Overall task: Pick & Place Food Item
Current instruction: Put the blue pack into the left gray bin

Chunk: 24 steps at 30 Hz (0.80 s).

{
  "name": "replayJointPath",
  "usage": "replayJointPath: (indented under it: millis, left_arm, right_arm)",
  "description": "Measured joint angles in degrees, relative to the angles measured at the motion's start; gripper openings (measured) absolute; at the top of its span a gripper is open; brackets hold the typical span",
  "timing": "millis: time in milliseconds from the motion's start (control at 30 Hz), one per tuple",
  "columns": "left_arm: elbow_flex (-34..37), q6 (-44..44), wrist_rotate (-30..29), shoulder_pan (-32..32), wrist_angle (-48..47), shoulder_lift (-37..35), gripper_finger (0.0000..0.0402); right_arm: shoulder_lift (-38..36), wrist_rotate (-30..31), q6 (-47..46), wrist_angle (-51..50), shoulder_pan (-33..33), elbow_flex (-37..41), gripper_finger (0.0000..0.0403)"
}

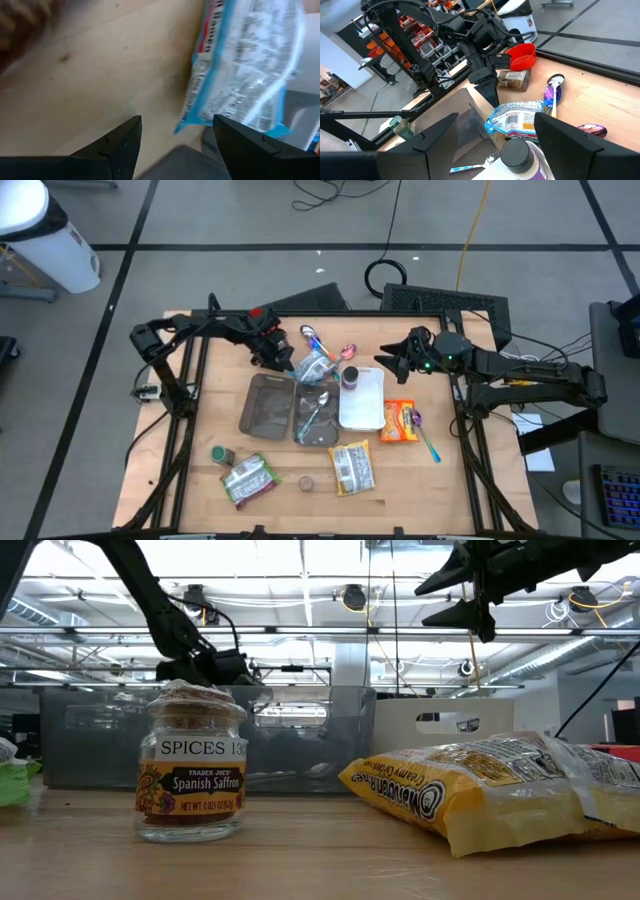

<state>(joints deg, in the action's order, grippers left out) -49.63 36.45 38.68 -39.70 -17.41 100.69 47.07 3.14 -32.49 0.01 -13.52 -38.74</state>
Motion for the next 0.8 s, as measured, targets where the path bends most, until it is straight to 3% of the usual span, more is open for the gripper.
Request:
replayJointPath:
  millis: [433, 800]
  left_arm:
    - [-5.8, -2.0, 1.1, 0.3, -2.9, 3.2, 0.0248]
    - [-7.0, -5.3, -0.7, 0.3, -8.5, 3.2, 0.0119]
  right_arm:
    - [0.0, -0.2, -1.0, 0.0, 0.0, 0.0, 0.0251]
    - [0.0, -0.1, 0.3, 0.0, 0.0, 0.0, 0.0251]
